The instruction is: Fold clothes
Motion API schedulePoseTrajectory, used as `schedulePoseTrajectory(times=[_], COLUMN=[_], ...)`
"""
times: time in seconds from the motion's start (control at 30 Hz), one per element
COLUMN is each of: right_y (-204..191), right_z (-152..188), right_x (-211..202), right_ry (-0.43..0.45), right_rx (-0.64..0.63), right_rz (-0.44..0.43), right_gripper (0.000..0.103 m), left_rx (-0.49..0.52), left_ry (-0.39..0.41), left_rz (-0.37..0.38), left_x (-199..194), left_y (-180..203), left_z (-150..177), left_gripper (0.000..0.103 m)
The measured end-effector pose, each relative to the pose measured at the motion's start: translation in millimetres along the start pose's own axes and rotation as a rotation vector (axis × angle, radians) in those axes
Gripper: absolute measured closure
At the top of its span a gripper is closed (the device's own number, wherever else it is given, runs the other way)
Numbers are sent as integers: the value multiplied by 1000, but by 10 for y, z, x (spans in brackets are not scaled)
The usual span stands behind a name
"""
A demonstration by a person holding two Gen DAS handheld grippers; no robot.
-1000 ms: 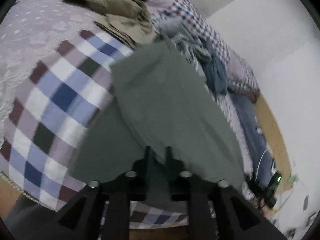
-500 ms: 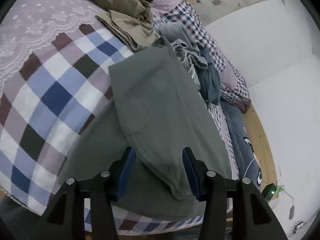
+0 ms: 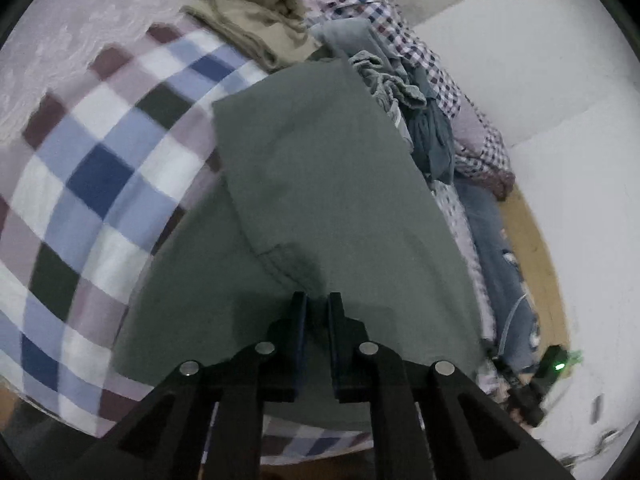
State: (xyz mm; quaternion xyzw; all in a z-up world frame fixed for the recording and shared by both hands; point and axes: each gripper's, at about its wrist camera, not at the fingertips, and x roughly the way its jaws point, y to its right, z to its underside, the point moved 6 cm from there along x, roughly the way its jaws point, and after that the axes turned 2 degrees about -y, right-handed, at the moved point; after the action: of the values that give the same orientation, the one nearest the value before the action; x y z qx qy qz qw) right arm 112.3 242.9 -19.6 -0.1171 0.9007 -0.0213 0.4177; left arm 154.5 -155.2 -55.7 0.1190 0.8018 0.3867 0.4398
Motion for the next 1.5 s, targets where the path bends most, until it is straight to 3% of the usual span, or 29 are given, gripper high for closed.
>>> schedulePoseTrajectory(times=[0.07, 0.13, 0.27, 0.33, 0.47, 0.67, 1.03, 1.2, 1.5], right_y=[-11, -26, -112, -168, -314, -548, -949, -993, -1016], right_z=[-11, -26, -83, -106, -164, -220, -193, -161, -158], right_x=[17, 29, 41, 39, 23, 44, 121, 126, 95], right_ry=[-2, 1, 22, 35, 75, 105, 114, 111, 123], right_rx=[-1, -3, -10, -17, -39, -72, -142, -163, -161], right_rz=[8, 14, 21, 28, 38, 26, -13, -16, -18], right_gripper=[67, 67, 64, 58, 55, 52, 51, 51, 51], left_rx=[20, 3, -62, -99, -134, -109, -124, -192, -165], left_ry=[34, 77, 145, 174, 163, 111, 9, -2, 0], left_rz=[-9, 4, 1, -8, -54, -87, -15, 31, -2], left_x=[-91, -213, -409, -492, -522, -505, -329, -325, -286], left_y=[11, -36, -219, -330, -497, -620, -576, -626, -589], left_z=[-16, -51, -117, -146, -120, -25, 112, 177, 174], left_gripper=[65, 51, 43, 42, 42, 42, 42, 40, 41])
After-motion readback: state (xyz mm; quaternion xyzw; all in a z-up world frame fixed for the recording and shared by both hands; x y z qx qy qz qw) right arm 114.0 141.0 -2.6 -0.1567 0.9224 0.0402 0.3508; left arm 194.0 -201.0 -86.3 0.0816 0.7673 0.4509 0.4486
